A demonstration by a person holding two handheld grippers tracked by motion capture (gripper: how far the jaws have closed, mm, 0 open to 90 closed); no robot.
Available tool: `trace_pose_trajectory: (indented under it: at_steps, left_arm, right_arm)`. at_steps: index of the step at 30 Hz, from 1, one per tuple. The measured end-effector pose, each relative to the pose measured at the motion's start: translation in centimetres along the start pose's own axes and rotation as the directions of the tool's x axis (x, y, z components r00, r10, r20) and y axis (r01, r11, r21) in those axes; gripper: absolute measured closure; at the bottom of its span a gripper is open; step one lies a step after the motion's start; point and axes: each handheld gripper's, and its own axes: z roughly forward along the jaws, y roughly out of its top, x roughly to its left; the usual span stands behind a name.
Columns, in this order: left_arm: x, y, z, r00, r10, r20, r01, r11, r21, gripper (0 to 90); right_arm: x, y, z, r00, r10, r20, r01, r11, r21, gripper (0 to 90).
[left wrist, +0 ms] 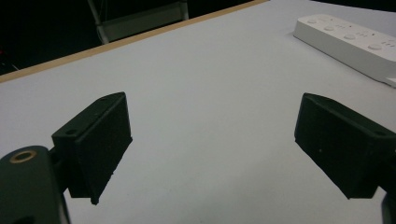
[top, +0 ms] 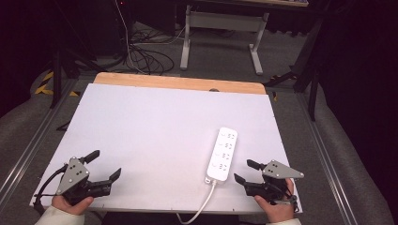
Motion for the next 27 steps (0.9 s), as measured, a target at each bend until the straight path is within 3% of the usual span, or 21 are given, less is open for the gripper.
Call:
trace_pose_trajectory:
  at_steps: [27]
  left_arm:
    - [-0.12, 0.11, -0.20, 1.0000, -0.006, 0.002, 0.006, 1.0000, -0.004, 11.2]
  right_arm:
    - [0.10, 0.22, -0.01, 0.9999, -0.008, -0.013, 0.008, 1.000, 0.006, 32.3]
